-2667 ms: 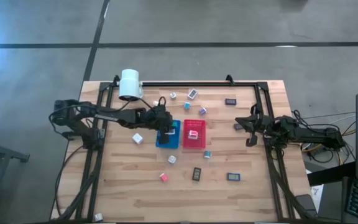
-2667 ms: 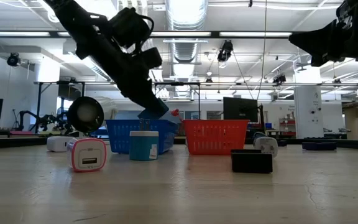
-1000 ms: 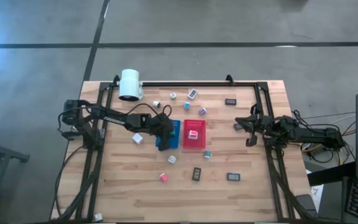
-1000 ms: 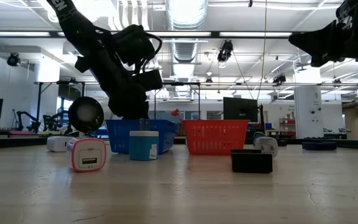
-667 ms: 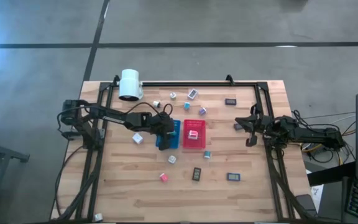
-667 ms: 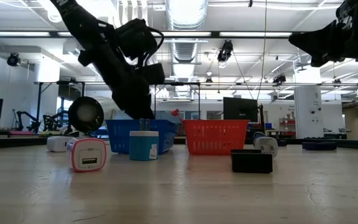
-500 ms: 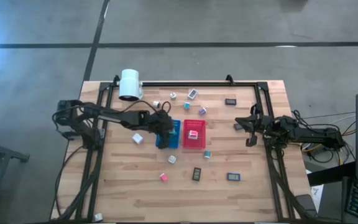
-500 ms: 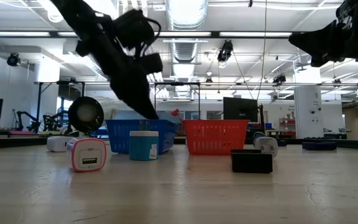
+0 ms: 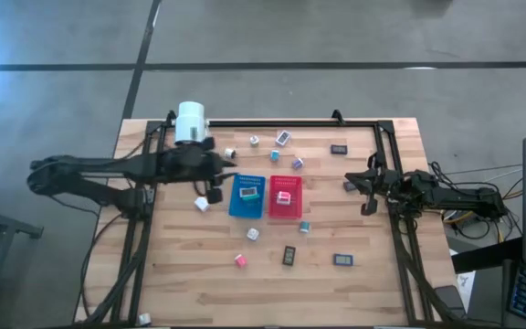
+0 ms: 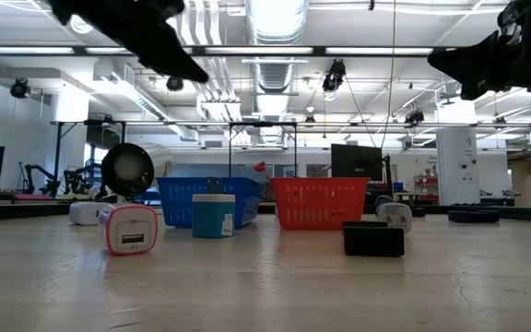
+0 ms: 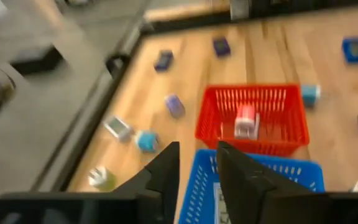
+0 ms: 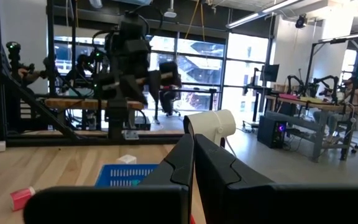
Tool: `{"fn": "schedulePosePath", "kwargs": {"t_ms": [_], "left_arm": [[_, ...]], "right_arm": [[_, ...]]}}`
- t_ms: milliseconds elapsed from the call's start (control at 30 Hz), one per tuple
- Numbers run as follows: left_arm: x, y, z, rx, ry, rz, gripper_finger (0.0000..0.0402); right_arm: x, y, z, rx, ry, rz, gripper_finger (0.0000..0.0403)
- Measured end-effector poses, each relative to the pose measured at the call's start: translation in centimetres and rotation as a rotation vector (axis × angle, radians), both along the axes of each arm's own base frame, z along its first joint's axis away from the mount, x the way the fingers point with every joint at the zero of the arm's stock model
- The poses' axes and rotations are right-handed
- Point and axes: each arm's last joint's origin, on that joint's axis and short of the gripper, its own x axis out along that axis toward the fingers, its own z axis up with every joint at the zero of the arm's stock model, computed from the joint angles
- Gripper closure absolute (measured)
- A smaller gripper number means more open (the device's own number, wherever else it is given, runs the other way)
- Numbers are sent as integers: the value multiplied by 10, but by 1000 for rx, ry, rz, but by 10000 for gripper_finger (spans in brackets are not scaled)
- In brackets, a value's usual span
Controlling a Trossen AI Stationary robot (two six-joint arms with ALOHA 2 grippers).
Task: Pick & Place Office items
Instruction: Put the blue charger adapter into the red bin
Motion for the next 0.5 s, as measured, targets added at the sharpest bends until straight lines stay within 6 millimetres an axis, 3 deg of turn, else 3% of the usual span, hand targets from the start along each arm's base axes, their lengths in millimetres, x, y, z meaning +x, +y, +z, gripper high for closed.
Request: {"fn": "schedulePosePath", "kwargs": {"t_ms": [167,300,500], "left_arm": [[-32,-4,2,11,-233,8,346],[-53,-6,-7,21,-314,11,390],[-72,-9,-26,27,-392,-1,389]], "right_arm": [[0,0,0,3,-1,-3,394],[0,-1,0,12,-2,-21,394],[0,-1,0,23,-5,-22,394]]}}
